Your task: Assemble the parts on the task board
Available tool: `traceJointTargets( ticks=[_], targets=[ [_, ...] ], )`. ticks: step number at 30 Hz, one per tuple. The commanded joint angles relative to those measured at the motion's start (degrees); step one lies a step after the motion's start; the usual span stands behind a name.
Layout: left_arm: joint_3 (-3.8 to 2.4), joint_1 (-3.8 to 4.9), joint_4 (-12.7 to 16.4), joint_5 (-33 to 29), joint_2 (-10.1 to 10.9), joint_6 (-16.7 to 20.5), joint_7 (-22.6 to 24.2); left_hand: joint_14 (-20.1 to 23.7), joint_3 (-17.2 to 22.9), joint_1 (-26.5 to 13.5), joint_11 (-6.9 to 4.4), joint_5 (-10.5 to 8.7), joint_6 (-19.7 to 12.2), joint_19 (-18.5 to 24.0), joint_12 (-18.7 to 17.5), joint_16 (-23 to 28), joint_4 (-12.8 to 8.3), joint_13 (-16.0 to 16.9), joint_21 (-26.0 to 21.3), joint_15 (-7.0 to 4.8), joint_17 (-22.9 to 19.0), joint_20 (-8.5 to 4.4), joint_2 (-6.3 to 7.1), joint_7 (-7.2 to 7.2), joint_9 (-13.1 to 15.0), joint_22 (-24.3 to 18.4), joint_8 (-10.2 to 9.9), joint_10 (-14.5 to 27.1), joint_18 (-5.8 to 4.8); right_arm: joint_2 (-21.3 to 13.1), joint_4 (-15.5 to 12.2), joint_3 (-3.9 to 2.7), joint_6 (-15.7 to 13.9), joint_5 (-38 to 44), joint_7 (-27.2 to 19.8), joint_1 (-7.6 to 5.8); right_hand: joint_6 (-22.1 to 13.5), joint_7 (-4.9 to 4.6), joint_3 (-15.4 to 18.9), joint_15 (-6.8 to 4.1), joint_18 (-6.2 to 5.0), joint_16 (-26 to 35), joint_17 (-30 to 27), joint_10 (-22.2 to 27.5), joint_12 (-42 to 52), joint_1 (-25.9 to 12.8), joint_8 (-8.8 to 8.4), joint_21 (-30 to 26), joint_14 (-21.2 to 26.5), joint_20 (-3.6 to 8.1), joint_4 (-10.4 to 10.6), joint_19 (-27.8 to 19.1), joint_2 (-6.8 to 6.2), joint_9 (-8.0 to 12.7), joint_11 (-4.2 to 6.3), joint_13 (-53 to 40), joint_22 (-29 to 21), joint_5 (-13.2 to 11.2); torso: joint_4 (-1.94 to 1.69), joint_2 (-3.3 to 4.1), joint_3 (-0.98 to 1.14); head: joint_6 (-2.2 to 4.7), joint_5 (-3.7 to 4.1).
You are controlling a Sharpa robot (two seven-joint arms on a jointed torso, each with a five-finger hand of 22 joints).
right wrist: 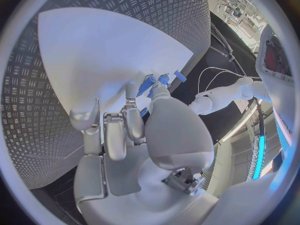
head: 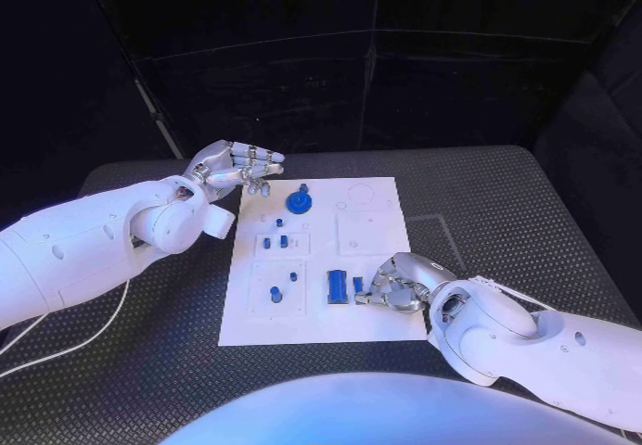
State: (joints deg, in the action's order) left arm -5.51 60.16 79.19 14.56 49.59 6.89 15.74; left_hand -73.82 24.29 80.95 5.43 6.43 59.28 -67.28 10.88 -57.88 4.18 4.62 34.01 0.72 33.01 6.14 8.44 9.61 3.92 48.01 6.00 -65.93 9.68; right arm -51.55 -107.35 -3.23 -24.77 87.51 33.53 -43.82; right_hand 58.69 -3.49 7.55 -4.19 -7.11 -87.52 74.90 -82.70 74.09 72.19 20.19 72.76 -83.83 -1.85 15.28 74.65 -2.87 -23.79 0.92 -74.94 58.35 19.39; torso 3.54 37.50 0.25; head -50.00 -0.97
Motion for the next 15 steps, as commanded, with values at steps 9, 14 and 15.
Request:
traceJointTargets(
  ticks=[9, 14, 15],
  targets=[
    [-0.05, 0.09, 0.2, -0.3, 0.1, -0.5, 0.2, 0.4, -0.2, -0.3, 0.12, -0.22, -0.3, -0.2, 0.3, 0.3, -0.1, 0.0, -0.3, -0.11, -0.1, 0.23, -0.17, 0.21, -0.1, -0.1, 0.1, 0.4, 0.79, 0.5, 0.7, 0.0, 0.1, 0.9, -0.6, -0.04, 0.5, -0.21, -0.1, -0.12, 0.99, -0.4, 10.5, -0.1, 0.3, 7.6, -0.13, -0.1, -5.3, -0.27, -3.8, 0.1, 0.29, -0.2, -0.24, -1.4, 0.3, -6.9, -0.04, -0.07, -0.02, 0.0, -0.06],
    [-0.05, 0.09, 0.2, -0.3, 0.1, -0.5, 0.2, 0.4, -0.2, -0.3, 0.12, -0.22, -0.3, -0.2, 0.3, 0.3, -0.1, 0.0, -0.3, -0.11, -0.1, 0.23, -0.17, 0.21, -0.1, -0.1, 0.1, 0.4, 0.79, 0.6, 0.8, -0.01, -1.0, 1.2, -1.0, -0.04, 0.6, -0.36, 0.2, 0.0, 1.02, -0.4, 10.7, -0.2, 0.4, 7.2, -0.22, -0.1, -5.3, -0.33, -3.6, 0.2, 0.72, -0.2, -0.37, -1.5, 0.4, -8.5, -0.01, -0.08, -0.02, 0.0, -0.12],
    [-0.05, 0.09, 0.2, -0.3, 0.1, -0.4, 0.2, 0.4, -0.2, -0.3, 0.12, -0.22, -0.3, -0.2, 0.3, 0.3, -0.1, 0.0, -0.3, -0.11, -0.1, 0.23, -0.17, 0.21, -0.1, -0.1, 0.1, 0.4, 0.79, 0.6, 0.8, -0.01, -1.5, 1.1, -1.3, -0.04, 0.6, -0.39, 0.6, 0.06, 1.03, -0.4, 10.6, -0.2, 0.4, 6.3, -0.27, -0.1, -5.3, -0.37, -2.9, 0.2, 0.82, -0.2, -0.42, -1.5, 0.4, -7.9, 0.03, -0.07, -0.01, 0.0, -0.16]
  ],
)
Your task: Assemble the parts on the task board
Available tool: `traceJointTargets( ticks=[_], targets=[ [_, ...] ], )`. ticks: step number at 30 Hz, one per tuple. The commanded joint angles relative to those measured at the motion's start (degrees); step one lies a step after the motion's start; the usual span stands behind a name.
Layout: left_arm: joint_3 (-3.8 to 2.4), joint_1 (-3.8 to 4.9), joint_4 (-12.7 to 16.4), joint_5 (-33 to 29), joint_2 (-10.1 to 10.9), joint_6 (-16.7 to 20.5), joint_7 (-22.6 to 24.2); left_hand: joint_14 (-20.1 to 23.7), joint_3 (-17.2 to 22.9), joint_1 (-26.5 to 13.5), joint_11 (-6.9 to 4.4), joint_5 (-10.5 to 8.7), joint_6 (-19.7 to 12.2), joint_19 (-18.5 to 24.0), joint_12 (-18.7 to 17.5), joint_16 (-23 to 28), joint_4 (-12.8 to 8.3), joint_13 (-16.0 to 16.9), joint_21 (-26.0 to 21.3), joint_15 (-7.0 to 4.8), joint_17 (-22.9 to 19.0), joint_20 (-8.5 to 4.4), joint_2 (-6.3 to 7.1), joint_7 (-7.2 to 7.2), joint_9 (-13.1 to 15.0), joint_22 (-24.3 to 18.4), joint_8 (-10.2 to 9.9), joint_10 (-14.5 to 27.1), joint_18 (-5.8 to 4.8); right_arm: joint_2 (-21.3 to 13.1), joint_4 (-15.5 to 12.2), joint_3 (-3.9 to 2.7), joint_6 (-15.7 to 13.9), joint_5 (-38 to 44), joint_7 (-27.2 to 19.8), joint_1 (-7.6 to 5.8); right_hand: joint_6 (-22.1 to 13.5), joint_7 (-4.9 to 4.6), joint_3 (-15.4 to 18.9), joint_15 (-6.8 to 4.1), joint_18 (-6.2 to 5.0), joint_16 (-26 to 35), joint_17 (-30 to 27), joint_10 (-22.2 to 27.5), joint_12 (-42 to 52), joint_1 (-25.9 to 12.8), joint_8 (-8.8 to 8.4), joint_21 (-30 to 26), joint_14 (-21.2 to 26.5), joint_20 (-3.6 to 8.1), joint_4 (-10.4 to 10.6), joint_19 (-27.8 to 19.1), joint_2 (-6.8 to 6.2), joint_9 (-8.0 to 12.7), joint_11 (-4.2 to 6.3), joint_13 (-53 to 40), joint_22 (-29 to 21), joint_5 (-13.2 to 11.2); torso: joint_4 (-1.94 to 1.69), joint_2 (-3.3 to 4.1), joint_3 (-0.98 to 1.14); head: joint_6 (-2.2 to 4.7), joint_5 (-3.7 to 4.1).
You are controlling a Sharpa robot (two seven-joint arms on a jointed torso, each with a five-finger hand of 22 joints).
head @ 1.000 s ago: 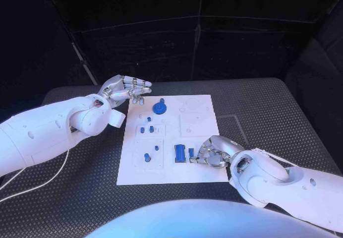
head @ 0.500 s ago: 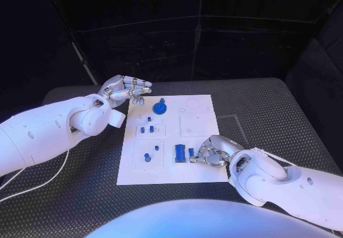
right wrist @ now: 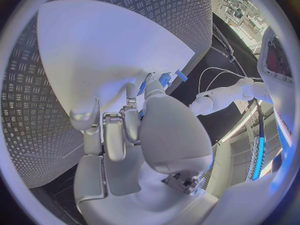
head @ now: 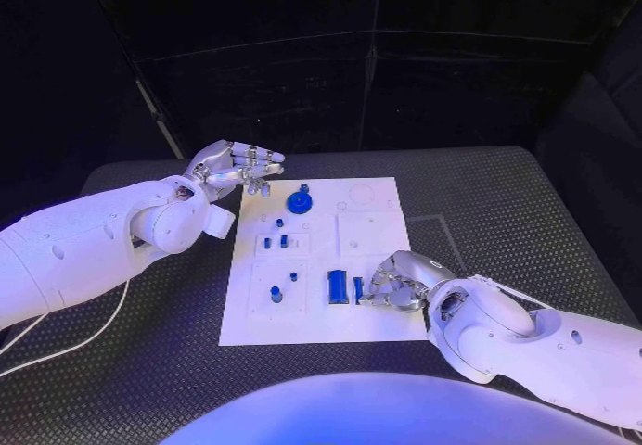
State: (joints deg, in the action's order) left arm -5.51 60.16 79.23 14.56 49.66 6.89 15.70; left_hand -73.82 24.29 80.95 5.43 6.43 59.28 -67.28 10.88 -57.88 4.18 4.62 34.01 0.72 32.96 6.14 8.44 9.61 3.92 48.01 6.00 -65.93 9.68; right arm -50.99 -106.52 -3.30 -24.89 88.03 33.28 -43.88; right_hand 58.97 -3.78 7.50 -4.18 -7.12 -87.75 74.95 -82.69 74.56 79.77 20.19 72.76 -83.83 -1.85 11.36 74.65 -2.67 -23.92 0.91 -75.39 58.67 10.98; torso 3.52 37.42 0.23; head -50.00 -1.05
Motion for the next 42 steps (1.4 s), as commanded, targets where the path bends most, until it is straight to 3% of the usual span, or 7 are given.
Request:
traceJointTargets(
  ticks=[1, 6, 15, 20, 30, 41, 42],
  targets=[
    [-0.05, 0.09, 0.2, -0.3, 0.1, -0.4, 0.2, 0.4, -0.2, -0.3, 0.12, -0.22, -0.3, -0.2, 0.3, 0.3, -0.1, 0.0, -0.3, -0.11, -0.1, 0.23, -0.17, 0.21, -0.1, -0.1, 0.1, 0.4, 0.79, 0.0, -0.1, 0.07, -2.0, 0.3, -1.4, 0.02, 0.2, -0.12, 1.2, 0.1, 1.03, -0.1, 10.5, -0.2, -0.1, -2.6, -0.35, -0.1, -5.3, -0.42, 1.9, 0.2, 0.63, 0.0, -0.44, -1.0, 0.1, 1.8, 0.09, 0.0, 0.02, 0.0, -0.11],
    [-0.05, 0.09, 0.1, -0.3, 0.0, -0.4, 0.3, 0.4, -0.2, -0.3, 0.12, -0.22, -0.3, -0.2, 0.3, 0.3, -0.1, 0.0, -0.3, -0.11, -0.1, 0.23, -0.17, 0.21, -0.1, -0.1, 0.1, 0.4, 0.79, -0.9, 0.0, -0.2, -5.0, -5.0, -6.6, 0.01, -0.5, -0.29, 3.2, 0.18, 0.86, 0.3, 9.7, 0.1, -0.7, -5.3, -0.84, -0.6, -5.1, -0.53, 4.6, -0.3, 0.23, 0.2, -0.58, -0.5, -0.8, 5.8, 0.14, -0.06, 0.05, 0.0, -0.12],
    [-0.04, 0.04, -0.6, -3.0, -0.6, 0.6, 1.3, 1.0, -0.5, -0.8, 0.14, -0.28, -0.4, 0.0, 0.5, 1.3, 0.1, 0.0, -0.5, -0.04, -1.5, 0.31, -0.05, 0.2, -0.1, -0.2, 0.1, 0.4, 0.75, -1.7, 6.2, -3.48, -3.2, -38.4, -33.6, -1.76, -4.9, -2.4, 3.4, 1.51, -2.27, 8.8, -4.2, 8.4, -15.1, -0.3, -3.85, -13.1, -1.6, -1.74, 2.8, -10.2, 2.05, 1.3, -2.25, 11.2, -19.0, 5.7, -0.07, -0.88, -0.39, 0.01, 0.81],
    [0.05, -0.01, -1.9, -6.2, -1.5, 1.7, 2.6, 7.2, -1.6, -1.6, 0.12, -0.3, -0.5, 4.2, 1.4, 8.1, 0.7, 0.1, -4.5, 0.33, -6.2, 0.78, 0.23, -0.01, 0.0, -2.4, 0.3, 0.4, 0.73, 0.1, 14.3, -3.97, 0.4, -56.1, -45.5, -5.27, -7.2, -4.46, 2.7, 3.95, -2.94, 39.4, -38.8, 25.0, -38.7, 5.4, -6.44, -26.4, 14.1, -3.76, 0.1, -19.7, 3.41, 2.9, -4.46, 29.6, -30.2, 4.5, -0.26, -2.13, -0.95, 2.13, 1.34],
    [0.23, -0.72, -7.2, -12.7, -4.9, 3.9, 6.7, 15.3, -1.8, -1.5, 2.14, -0.24, -1.4, 21.4, -3.8, 37.4, 2.8, -1.0, -25.5, 5.27, -19.2, 6.57, 0.18, -0.28, -0.1, -18.1, -0.1, 1.0, 0.51, 8.0, 29.8, -4.19, 6.2, -69.7, -55.5, -8.74, -6.1, -7.17, 1.6, 10.65, -2.78, 69.5, -53.3, 27.1, -60.1, 9.4, -13.67, -48.8, 27.4, -10.77, -0.3, -29.3, 6.2, 10.1, -9.36, 56.6, -43.8, 0.5, 0.38, -3.65, -1.04, 7.34, 1.05],
    [0.24, -2.14, -13.8, -16.2, -10.0, 8.3, 10.1, 16.8, -4.4, -0.9, 4.22, -0.19, -1.9, 25.2, -7.3, 48.7, 3.1, -1.1, -30.2, 7.63, -24.6, 9.51, -0.7, -1.31, -0.2, -27.3, -2.0, 3.4, 1.07, 15.7, 41.6, -4.26, 9.2, -73.0, -59.2, -9.43, -4.0, -7.7, 0.2, 11.98, -3.48, 82.7, -67.3, 23.1, -67.9, 5.8, -16.58, -59.7, 22.7, -12.97, -5.2, -26.7, 7.56, 17.4, -10.11, 71.2, -51.3, 0.6, 0.43, -3.98, -0.8, 10.17, 0.32],
    [0.28, -2.06, -13.3, -13.4, -9.6, 5.5, 6.8, 34.0, -10.1, -25.0, 1.36, -2.1, -19.1, 38.2, -10.9, 51.2, 1.0, -4.6, -34.0, 4.96, -27.0, 4.79, -2.62, -3.67, -3.9, -33.3, -6.0, 22.0, -2.89, 15.3, 40.8, -4.2, 6.3, -70.0, -55.6, -9.26, -20.8, -4.18, -2.1, 9.63, 0.25, 87.7, -69.3, 41.2, -69.7, -19.5, -20.19, -63.3, 41.3, -8.54, -6.8, -41.4, 2.67, 19.1, -7.41, 75.4, -53.3, -2.8, 0.38, -3.89, -0.83, 9.75, 0.55]
  ],
)
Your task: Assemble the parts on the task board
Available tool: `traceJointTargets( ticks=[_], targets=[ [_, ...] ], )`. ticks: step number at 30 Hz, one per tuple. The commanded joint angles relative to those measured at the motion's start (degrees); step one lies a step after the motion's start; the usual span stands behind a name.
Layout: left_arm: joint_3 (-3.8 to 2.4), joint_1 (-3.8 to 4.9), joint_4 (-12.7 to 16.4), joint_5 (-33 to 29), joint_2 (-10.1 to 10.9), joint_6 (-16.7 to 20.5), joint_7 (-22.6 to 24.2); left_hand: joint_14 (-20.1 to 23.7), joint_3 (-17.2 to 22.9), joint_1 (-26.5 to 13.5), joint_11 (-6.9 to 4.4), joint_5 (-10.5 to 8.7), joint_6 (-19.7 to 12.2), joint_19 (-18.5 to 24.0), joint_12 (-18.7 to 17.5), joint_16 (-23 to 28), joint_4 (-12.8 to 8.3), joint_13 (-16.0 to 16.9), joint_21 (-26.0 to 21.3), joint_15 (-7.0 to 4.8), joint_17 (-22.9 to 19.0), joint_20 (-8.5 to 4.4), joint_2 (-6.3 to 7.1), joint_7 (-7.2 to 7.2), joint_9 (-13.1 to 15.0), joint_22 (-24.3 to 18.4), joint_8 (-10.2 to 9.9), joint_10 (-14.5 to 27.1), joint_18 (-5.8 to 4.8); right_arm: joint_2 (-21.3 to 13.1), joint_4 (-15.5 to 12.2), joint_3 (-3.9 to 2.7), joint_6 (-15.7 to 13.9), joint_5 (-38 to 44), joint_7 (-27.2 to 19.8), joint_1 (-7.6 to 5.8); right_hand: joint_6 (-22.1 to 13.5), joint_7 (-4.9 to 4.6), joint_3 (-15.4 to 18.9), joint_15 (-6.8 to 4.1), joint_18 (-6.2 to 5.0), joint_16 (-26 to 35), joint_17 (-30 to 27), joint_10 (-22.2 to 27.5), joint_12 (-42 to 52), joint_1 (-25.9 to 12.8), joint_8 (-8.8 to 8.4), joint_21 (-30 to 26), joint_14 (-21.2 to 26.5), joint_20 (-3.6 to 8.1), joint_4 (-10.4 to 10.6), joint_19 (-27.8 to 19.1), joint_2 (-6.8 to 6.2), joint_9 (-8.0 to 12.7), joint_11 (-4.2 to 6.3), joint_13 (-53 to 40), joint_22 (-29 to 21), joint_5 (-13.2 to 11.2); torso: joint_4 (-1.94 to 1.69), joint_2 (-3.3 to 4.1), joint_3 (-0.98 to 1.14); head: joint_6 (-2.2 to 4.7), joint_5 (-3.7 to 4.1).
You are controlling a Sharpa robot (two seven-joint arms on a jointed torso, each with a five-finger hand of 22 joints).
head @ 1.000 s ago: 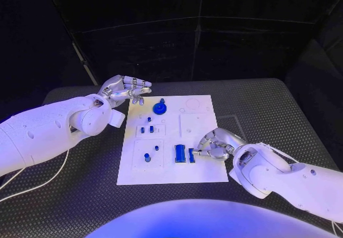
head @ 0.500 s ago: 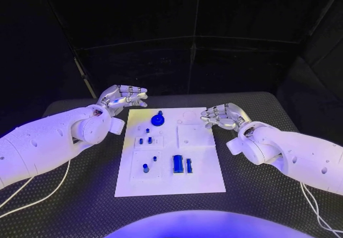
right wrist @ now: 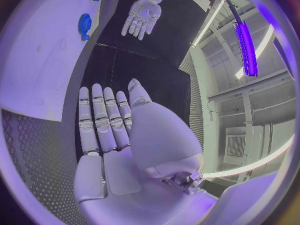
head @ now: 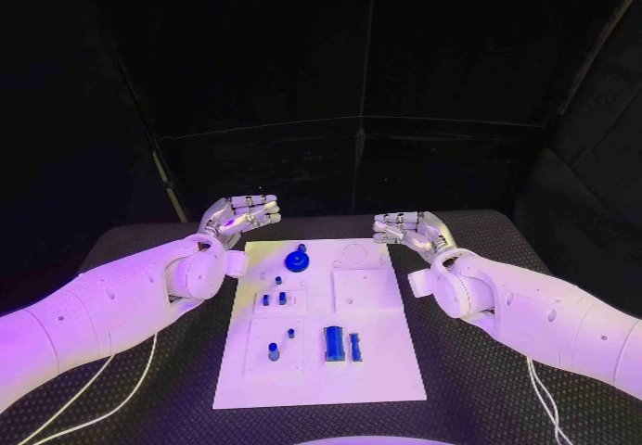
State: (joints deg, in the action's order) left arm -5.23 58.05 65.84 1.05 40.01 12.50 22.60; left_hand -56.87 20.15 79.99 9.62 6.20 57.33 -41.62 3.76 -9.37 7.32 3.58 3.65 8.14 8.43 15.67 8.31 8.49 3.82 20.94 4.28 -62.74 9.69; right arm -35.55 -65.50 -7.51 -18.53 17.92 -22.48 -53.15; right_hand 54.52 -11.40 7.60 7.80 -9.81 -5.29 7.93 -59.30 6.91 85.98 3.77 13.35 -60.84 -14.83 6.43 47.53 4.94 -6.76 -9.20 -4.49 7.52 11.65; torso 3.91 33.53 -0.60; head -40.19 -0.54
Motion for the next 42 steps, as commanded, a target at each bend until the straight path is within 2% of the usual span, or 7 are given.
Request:
traceJointTargets(
  ticks=[1, 18, 19, 23, 24, 25, 42],
  targets=[
    [0.01, 0.06, 0.2, 0.1, 0.1, 0.0, -0.1, 17.1, -6.3, -24.3, -2.93, -1.86, -17.4, 12.5, -3.8, 3.0, -2.3, -3.6, -3.7, -2.33, -2.6, -4.73, -2.71, -2.7, -3.8, -6.5, -4.3, 19.2, -2.91, -0.1, -0.2, 0.02, -0.2, 0.1, 0.1, -0.01, -16.3, 3.41, -2.4, -2.31, 2.94, 5.3, -2.5, 17.8, -2.2, -26.2, -3.77, -4.2, 18.2, 4.45, -2.0, -14.3, -4.94, 2.1, 2.76, 4.5, -2.4, -3.5, -0.03, -0.01, -0.01, -0.02, 0.04],
    [3.4, 1.39, 15.7, -0.6, 3.1, 20.5, 4.6, 37.0, -13.2, -52.1, -9.62, -6.2, -37.4, 27.0, -3.8, 9.4, -7.3, -3.6, -3.7, -8.14, -8.4, -10.23, -8.31, -8.49, -3.8, -13.8, -4.3, 41.0, -5.04, -6.9, -18.5, 5.67, -19.4, -13.5, -5.5, -5.3, -35.3, 7.37, -7.6, -7.8, 5.16, 5.3, -7.9, 38.4, -6.9, -56.0, -3.77, -8.8, 39.4, 9.64, -6.4, -30.7, -4.94, 6.8, 9.2, 4.5, -7.5, -7.6, -3.9, -2.34, 0.6, 5.8, 0.54],
    [3.65, 1.49, 16.9, -0.7, 3.3, 22.1, 5.0, 37.8, -13.5, -53.3, -9.62, -6.2, -38.2, 27.5, -3.8, 9.4, -7.3, -3.6, -3.7, -8.14, -8.4, -10.44, -8.31, -8.49, -3.8, -14.1, -4.3, 41.9, -5.05, -7.3, -19.6, 6.01, -20.5, -14.3, -5.8, -5.61, -36.0, 11.4, -7.6, -7.8, 5.17, 5.3, -7.9, 39.2, -6.9, -57.2, -3.77, -9.0, 40.2, 9.84, -6.4, -31.4, -4.94, 6.8, 9.2, 4.5, -7.5, -11.7, -3.91, -2.35, 0.6, 5.82, 0.54],
    [4.49, 1.82, 20.7, -0.9, 4.0, 27.1, 6.2, 40.7, -14.5, -57.4, -9.62, -6.2, -41.1, 29.7, -3.8, 9.4, -7.3, -3.6, -3.7, -8.14, -8.4, -11.25, -8.31, -8.49, -3.8, -15.1, -4.3, 45.1, -9.69, -8.6, -22.9, 7.02, -23.9, -16.8, -6.8, -6.56, -38.8, 11.4, -7.6, -7.8, 5.79, 5.3, -7.9, 42.2, -6.9, -61.5, -3.77, -13.4, 43.3, 10.6, -6.4, -33.8, -4.94, 6.8, 9.2, 4.5, -7.5, -11.7, -3.91, -2.35, 0.6, 5.82, 0.54],
    [4.64, 1.88, 21.4, -0.9, 4.2, 28.1, 6.4, 41.1, -14.6, -57.9, -9.62, -6.2, -41.5, 30.0, -3.8, 9.4, -7.3, -3.6, -3.7, -8.14, -8.4, -11.35, -8.31, -8.49, -3.8, -15.3, -4.3, 45.5, -9.69, -8.8, -23.4, 7.19, -24.5, -17.1, -7.0, -6.71, -39.3, 11.4, -7.6, -7.8, 9.81, 5.3, -7.9, 42.7, -6.9, -62.3, -3.77, -13.4, 43.9, 10.73, -6.4, -34.2, -4.94, 6.8, 9.2, 4.5, -7.5, -11.7, -3.91, -2.35, 0.6, 5.82, 0.54],
    [4.79, 1.94, 22.1, -1.0, 4.3, 29.0, 6.6, 41.8, -14.9, -58.8, -9.62, -6.2, -42.2, 30.5, -3.8, 9.4, -7.3, -3.6, -3.7, -8.14, -8.4, -11.53, -8.31, -8.49, -3.8, -15.5, -4.3, 46.3, -9.69, -8.9, -23.9, 7.32, -25.0, -17.5, -7.1, -6.84, -39.9, 11.4, -7.6, -7.8, 9.81, 5.3, -7.9, 43.5, -6.9, -63.3, -3.77, -13.4, 44.6, 14.83, -6.4, -34.8, -4.94, 6.8, 9.2, 4.5, -7.5, -11.7, -3.91, -2.35, 0.6, 5.82, 0.54],
    [5.23, 2.11, 24.1, -1.0, 4.7, 31.6, 7.2, 49.4, -20.1, -69.5, -9.62, -6.2, -49.8, 36.0, -3.8, 9.4, -7.3, -3.6, -3.7, -8.14, -8.4, -15.67, -8.31, -8.49, -3.8, -20.9, -4.3, 54.6, -9.69, -9.1, -24.5, 7.51, -25.6, -17.9, -7.3, -7.01, -47.3, 11.4, -7.6, -7.8, 9.81, 5.3, -7.9, 51.4, -6.9, -74.7, -3.77, -13.4, 52.7, 14.83, -6.4, -41.1, -4.94, 6.8, 9.2, 4.5, -7.5, -11.7, -3.91, -2.35, 0.6, 5.82, 0.54]
  ],
)
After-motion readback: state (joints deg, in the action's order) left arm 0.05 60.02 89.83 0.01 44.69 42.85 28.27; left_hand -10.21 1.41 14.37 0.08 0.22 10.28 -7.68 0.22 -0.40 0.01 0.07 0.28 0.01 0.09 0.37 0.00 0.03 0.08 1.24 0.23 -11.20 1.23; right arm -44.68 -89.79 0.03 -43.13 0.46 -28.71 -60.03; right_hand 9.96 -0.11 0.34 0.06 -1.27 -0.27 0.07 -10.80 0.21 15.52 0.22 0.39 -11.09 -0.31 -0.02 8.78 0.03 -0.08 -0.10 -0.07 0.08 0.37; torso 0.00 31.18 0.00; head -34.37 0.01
